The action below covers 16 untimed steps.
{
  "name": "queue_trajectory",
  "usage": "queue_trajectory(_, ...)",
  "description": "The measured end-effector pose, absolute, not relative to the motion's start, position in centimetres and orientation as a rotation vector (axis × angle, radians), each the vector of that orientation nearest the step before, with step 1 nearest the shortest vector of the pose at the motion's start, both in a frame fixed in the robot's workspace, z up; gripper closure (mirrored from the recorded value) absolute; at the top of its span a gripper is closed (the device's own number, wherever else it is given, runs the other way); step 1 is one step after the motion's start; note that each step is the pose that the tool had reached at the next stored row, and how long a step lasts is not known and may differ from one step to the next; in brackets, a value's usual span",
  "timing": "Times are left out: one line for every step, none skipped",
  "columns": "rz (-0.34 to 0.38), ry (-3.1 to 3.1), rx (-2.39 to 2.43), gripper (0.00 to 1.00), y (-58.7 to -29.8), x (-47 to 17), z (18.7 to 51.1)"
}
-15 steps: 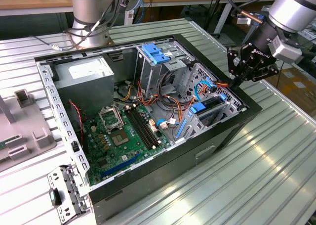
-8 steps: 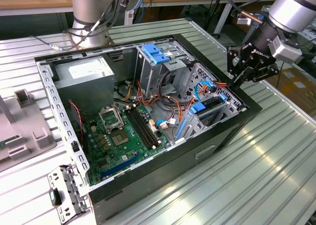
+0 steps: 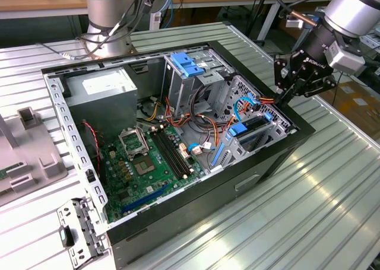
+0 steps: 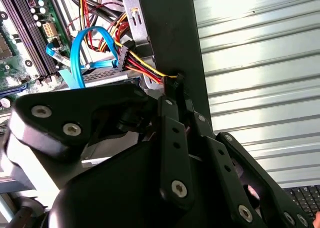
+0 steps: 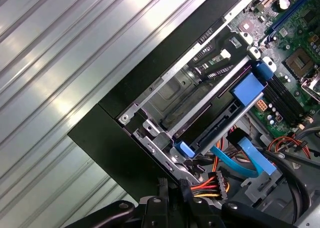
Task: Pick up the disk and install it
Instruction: 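Insert the first disk wire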
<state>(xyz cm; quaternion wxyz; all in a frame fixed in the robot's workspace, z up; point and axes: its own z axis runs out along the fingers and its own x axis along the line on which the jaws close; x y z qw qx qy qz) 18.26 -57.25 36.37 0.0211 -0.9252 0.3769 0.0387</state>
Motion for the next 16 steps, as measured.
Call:
queue_trajectory(0.120,1.168,-2.868,0.82,-57.2,18.3,36.4)
queue_trajectory(0.120,1.168,-2.868,0.82,-57.2,18.3,36.4)
queue_trajectory(0.120,1.168,-2.868,0.82,-57.2,18.3,36.4)
queue_trajectory(0.120,1.168,-2.868,0.82,-57.2,18.3,36.4)
queue_trajectory(0.120,1.168,-2.868,0.82,-57.3,18.3,36.4)
queue_trajectory(0.120,1.168,-2.868,0.82,-57.2,18.3,36.4)
queue_trajectory(0.120,1.168,-2.868,0.82,-57.2,18.3,36.4)
queue_trajectory(0.120,1.168,-2.868,0.82,-57.2,18.3,36.4)
queue_trajectory(0.120,1.168,-2.868,0.82,-57.3,18.3,36.4)
queue_trajectory(0.120,1.168,-2.868,0.82,-57.3,18.2,36.4)
queue_trajectory(0.120,1.168,-2.867,0.82,-57.3,18.1,36.5)
queue_trajectory(0.118,1.168,-2.867,0.82,-57.3,18.0,36.8)
queue_trajectory(0.117,1.167,-2.866,0.82,-57.3,18.0,37.1)
queue_trajectory(0.116,1.167,-2.865,0.82,-57.3,17.8,37.5)
queue_trajectory(0.116,1.166,-2.864,0.82,-57.2,17.8,37.5)
queue_trajectory(0.117,1.166,-2.863,0.82,-57.2,17.6,37.5)
